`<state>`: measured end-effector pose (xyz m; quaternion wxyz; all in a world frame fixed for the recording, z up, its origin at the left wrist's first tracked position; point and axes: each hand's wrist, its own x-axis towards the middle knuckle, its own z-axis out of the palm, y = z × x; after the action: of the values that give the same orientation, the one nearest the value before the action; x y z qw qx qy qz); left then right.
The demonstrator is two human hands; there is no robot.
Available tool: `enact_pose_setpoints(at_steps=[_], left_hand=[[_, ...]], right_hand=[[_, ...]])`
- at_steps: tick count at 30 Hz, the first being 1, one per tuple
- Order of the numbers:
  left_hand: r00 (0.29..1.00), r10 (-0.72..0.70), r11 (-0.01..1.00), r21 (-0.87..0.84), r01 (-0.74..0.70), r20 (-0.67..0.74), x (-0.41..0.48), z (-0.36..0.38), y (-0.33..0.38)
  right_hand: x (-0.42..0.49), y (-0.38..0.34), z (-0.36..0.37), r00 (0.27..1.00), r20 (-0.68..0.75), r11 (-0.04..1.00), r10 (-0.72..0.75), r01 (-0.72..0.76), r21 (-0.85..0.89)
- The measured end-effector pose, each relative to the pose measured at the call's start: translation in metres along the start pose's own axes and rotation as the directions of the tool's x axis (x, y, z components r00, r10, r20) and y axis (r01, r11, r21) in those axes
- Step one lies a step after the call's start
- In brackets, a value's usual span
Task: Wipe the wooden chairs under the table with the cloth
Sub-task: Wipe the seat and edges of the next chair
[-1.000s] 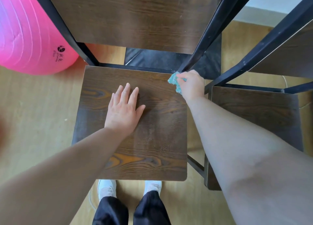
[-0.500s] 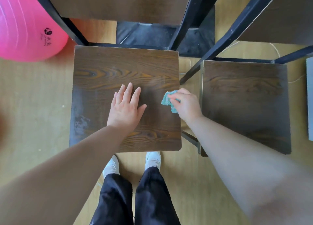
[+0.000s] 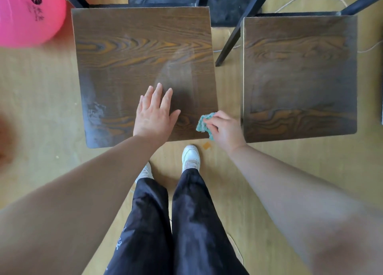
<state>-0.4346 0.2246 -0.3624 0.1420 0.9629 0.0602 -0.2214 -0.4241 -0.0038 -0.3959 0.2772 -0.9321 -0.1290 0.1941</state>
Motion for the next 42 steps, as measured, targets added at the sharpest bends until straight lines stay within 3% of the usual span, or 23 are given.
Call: enact_pose_setpoints(at_steps=[9,13,19,23,30,42], left_hand=[[1.000,-0.011,1.000,0.008,0.011,0.020,-0.003,-0.001,-0.011],[1.000,-0.002,1.000,-0.008,0.002,-0.024,0.008,-0.009,-0.021],[0.998,-0.007,1.000,-0.002,0.007,-0.067,0.037,-0.028,-0.039],[0.996,-0.016,1.000,0.001,0.016,-0.087,0.057,-0.040,-0.048],[0.995,-0.047,0.998,-0.045,0.043,-0.092,0.066,-0.048,-0.062],[0.992,-0.100,0.994,-0.040,0.097,-0.074,0.022,-0.030,-0.087]], right_hand=[[-0.003,-0.005,-0.006,0.999,0.051,0.999,0.006,-0.008,0.047],[0.027,-0.016,-0.017,0.990,-0.012,0.973,0.143,-0.138,0.187],[0.146,-0.046,-0.036,0.911,-0.172,0.893,0.376,-0.307,0.329],[0.204,-0.067,-0.039,0.880,-0.212,0.885,0.425,-0.355,0.300],[0.210,-0.075,-0.033,0.892,-0.182,0.889,0.413,-0.352,0.293],[0.156,-0.110,0.026,0.998,-0.019,0.995,0.057,-0.055,0.087]])
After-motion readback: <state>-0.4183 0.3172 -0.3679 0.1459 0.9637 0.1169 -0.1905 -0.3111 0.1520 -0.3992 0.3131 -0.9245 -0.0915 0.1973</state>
